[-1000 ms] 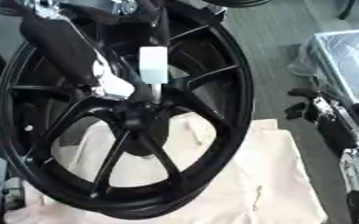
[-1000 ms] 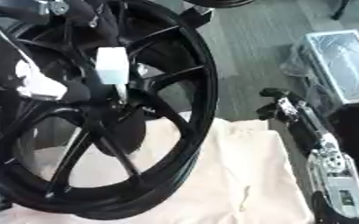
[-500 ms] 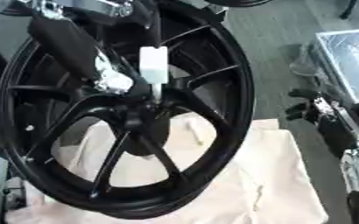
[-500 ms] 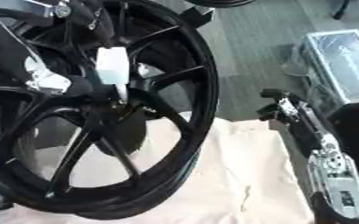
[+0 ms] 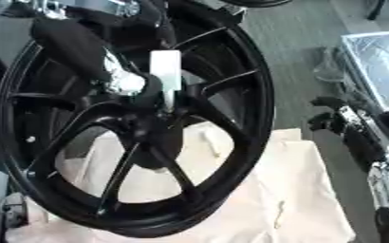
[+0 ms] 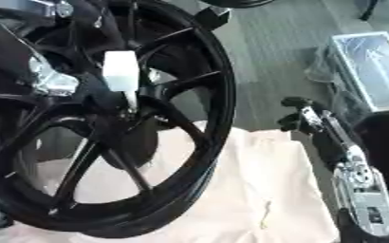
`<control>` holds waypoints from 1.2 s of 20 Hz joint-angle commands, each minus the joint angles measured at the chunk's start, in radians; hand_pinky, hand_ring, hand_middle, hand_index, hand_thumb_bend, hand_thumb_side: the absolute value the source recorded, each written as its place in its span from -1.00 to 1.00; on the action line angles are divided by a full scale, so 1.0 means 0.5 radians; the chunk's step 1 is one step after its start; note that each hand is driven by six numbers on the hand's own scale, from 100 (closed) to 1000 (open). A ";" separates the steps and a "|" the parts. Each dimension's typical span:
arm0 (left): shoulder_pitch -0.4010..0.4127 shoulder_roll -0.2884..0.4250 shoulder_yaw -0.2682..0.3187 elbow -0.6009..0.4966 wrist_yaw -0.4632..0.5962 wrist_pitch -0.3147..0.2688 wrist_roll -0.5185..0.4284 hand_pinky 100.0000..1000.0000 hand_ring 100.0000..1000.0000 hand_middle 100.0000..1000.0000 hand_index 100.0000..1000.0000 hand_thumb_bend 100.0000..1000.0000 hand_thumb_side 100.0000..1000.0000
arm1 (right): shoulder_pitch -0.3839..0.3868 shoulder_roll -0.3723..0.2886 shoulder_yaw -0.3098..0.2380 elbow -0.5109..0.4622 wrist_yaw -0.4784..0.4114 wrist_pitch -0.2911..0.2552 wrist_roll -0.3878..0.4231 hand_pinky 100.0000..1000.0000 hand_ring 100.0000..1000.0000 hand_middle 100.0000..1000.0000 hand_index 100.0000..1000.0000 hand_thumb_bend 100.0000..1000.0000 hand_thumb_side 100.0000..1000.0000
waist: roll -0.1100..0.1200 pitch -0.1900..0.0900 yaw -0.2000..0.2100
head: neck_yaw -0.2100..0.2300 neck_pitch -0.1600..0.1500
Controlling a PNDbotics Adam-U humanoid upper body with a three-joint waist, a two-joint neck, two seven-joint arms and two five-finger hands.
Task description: Pull the pin out of the wheel hub.
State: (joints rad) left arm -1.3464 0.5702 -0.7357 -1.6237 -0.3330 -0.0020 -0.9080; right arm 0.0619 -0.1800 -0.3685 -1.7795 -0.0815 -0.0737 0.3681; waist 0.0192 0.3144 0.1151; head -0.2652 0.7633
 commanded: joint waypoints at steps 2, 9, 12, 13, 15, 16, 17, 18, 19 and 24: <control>-0.026 0.022 0.061 -0.006 0.028 0.073 0.002 0.93 0.78 0.62 0.89 -0.54 0.71 | -0.008 -0.013 -0.011 -0.017 0.022 0.002 0.009 0.12 0.15 0.48 0.51 -1.00 0.49 | -0.005 -0.022 -0.003 | -0.004 0.007; -0.029 -0.017 0.068 0.082 0.001 0.110 0.002 0.93 0.78 0.61 0.87 -0.56 0.74 | -0.018 -0.008 -0.009 -0.016 0.031 0.011 0.014 0.12 0.14 0.47 0.51 -1.00 0.50 | -0.004 -0.011 -0.008 | -0.003 0.004; -0.033 -0.038 0.059 0.129 -0.011 0.098 0.002 0.94 0.79 0.61 0.85 -0.52 0.81 | -0.021 -0.008 -0.010 -0.014 0.034 0.017 0.014 0.12 0.14 0.47 0.51 -1.00 0.51 | -0.002 -0.010 -0.008 | -0.003 -0.002; -0.035 -0.045 0.055 0.145 -0.016 0.090 0.002 0.95 0.79 0.62 0.85 -0.50 0.84 | -0.023 -0.008 -0.010 -0.013 0.034 0.019 0.014 0.12 0.14 0.47 0.51 -1.00 0.52 | -0.001 -0.009 -0.009 | -0.004 -0.005; -0.038 -0.058 0.052 0.176 -0.029 0.071 0.002 0.95 0.80 0.62 0.84 -0.47 0.83 | -0.025 -0.008 -0.011 -0.012 0.036 0.022 0.014 0.12 0.14 0.47 0.51 -1.00 0.52 | 0.000 -0.009 -0.009 | -0.008 -0.013; -0.041 -0.064 0.052 0.190 -0.040 0.062 0.002 0.95 0.80 0.62 0.84 -0.46 0.82 | -0.026 -0.007 -0.011 -0.011 0.036 0.024 0.014 0.12 0.14 0.47 0.51 -1.00 0.52 | 0.001 -0.009 -0.010 | -0.011 -0.017; -0.042 -0.070 0.053 0.204 -0.051 0.052 0.002 0.95 0.80 0.62 0.84 -0.46 0.82 | -0.026 -0.007 -0.011 -0.010 0.036 0.025 0.014 0.12 0.14 0.47 0.51 -1.00 0.52 | 0.001 -0.008 -0.011 | -0.013 -0.021; -0.043 -0.075 0.054 0.217 -0.061 0.043 0.002 0.95 0.80 0.62 0.84 -0.46 0.83 | -0.027 -0.007 -0.011 -0.010 0.036 0.025 0.014 0.12 0.14 0.47 0.51 -1.00 0.52 | 0.001 -0.008 -0.012 | -0.012 -0.023; -0.043 -0.081 0.055 0.232 -0.068 0.035 0.002 0.95 0.80 0.62 0.83 -0.46 0.84 | -0.027 -0.006 -0.012 -0.010 0.036 0.026 0.013 0.12 0.14 0.47 0.51 -1.00 0.52 | 0.001 -0.007 -0.013 | -0.011 -0.024; -0.048 -0.094 0.047 0.268 -0.109 -0.018 0.002 0.96 0.81 0.63 0.80 -0.38 0.82 | -0.033 -0.003 -0.013 -0.007 0.041 0.032 0.014 0.12 0.14 0.47 0.51 -1.00 0.54 | 0.004 -0.002 -0.013 | -0.005 -0.031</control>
State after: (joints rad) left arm -1.3462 0.5176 -0.7238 -1.4884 -0.3783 -0.0020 -0.9076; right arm 0.0504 -0.1719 -0.3688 -1.7730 -0.0655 -0.0591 0.3753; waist 0.0220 0.3294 0.1100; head -0.2673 0.7616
